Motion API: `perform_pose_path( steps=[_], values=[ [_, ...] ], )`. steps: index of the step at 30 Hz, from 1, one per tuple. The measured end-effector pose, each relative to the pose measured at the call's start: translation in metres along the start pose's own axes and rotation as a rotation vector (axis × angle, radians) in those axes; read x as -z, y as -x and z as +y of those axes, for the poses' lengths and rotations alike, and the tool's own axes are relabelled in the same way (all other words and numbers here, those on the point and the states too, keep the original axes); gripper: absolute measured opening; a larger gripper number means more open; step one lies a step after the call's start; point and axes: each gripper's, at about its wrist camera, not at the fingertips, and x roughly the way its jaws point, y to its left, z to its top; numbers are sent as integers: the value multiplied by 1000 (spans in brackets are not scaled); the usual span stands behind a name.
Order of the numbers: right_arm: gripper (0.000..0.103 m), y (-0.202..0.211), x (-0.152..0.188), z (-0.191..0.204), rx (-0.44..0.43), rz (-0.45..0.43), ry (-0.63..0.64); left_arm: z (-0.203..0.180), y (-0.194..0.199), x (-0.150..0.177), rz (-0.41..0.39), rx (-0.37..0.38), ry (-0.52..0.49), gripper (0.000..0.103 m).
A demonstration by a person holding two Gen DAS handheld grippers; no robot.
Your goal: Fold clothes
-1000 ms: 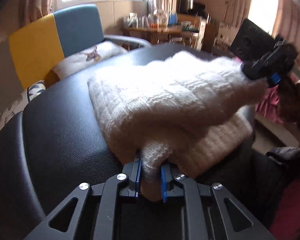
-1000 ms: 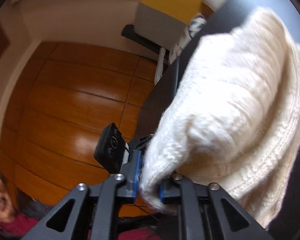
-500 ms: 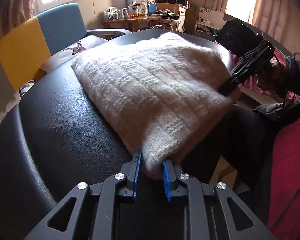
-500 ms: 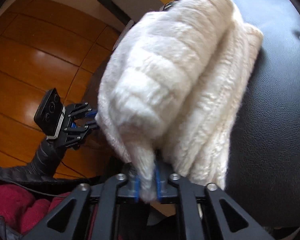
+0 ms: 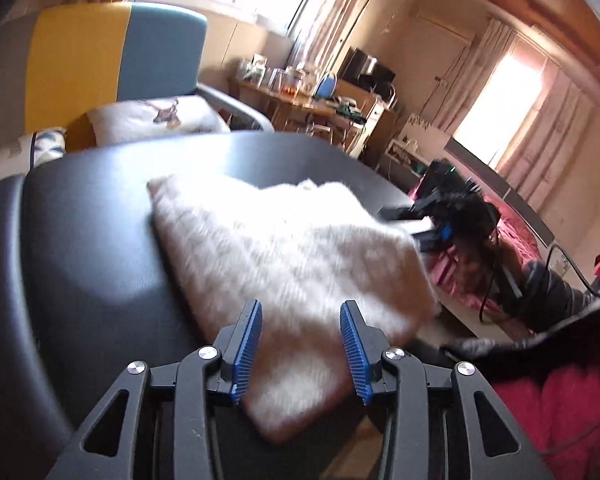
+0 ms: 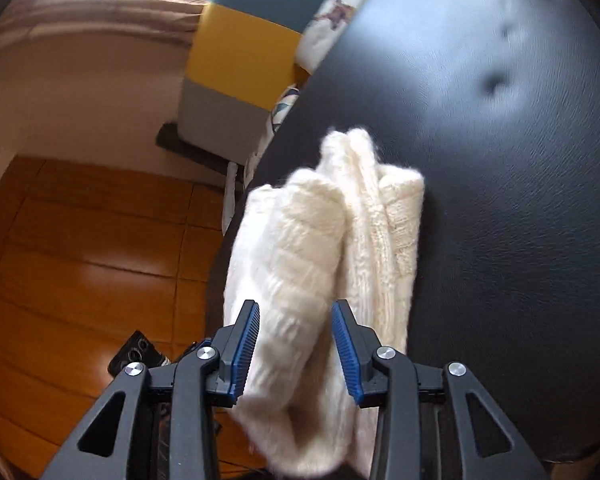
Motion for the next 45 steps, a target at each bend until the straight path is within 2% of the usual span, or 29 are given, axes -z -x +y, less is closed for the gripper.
perform_pose_path(
  steps=[3,4,5,6,7,10,11,13,15,17,18,20,22,26,29,31,34,36,38,42,45],
  values=[
    [40,-22,-10,-2,0,28,-33,-14,-25,-4,47,35,-51,42],
    [38,-26,-11,2,8,30,-3,-19,-33,-4,64,47,-68,42],
    [24,-36,-10,13,71,31,74,-24,-42,-5,81,58,-86,42],
    [18,-42,-10,26,143,36,158,-29,-50,-6,99,70,-104,42],
    [17,-44,-10,40,186,33,226,-34,-55,-4,113,85,-117,42],
    [14,-21,-1,88,192,-64,456,-51,-64,5,151,127,-160,45],
    [14,-20,1,97,256,-86,535,-56,-67,8,158,134,-175,47],
    [14,-42,-5,75,395,-36,516,-60,-77,12,189,175,-158,49],
    [13,-42,-9,25,442,8,453,-67,-87,18,221,155,-187,49],
    [14,-31,-10,-2,353,-15,357,-74,-92,21,245,129,-234,49],
    [13,-28,-9,-7,330,-25,350,-75,-91,18,251,147,-219,49],
    [15,-25,-7,-13,297,-35,353,-68,-81,5,239,224,-131,49],
    [20,-24,-3,-21,241,-40,303,-60,-71,-7,189,236,-77,51],
    [27,-2,8,6,290,-114,409,-47,-58,-30,101,222,-4,53],
    [27,7,19,47,327,-153,608,-45,-64,-30,106,192,11,54],
    [27,-3,26,78,320,-102,730,-46,-71,-29,120,182,-2,54],
    [27,-30,52,102,366,22,900,-51,-77,-15,127,160,-25,55],
    [27,-51,67,84,480,165,948,-54,-80,-2,129,139,-33,56],
    [23,-73,77,55,633,286,961,-55,-86,9,136,130,-25,56],
    [20,-61,76,32,575,206,877,-62,-91,25,123,95,-47,56],
    [20,-58,73,27,540,164,847,-51,-73,9,79,126,19,57]
  ],
)
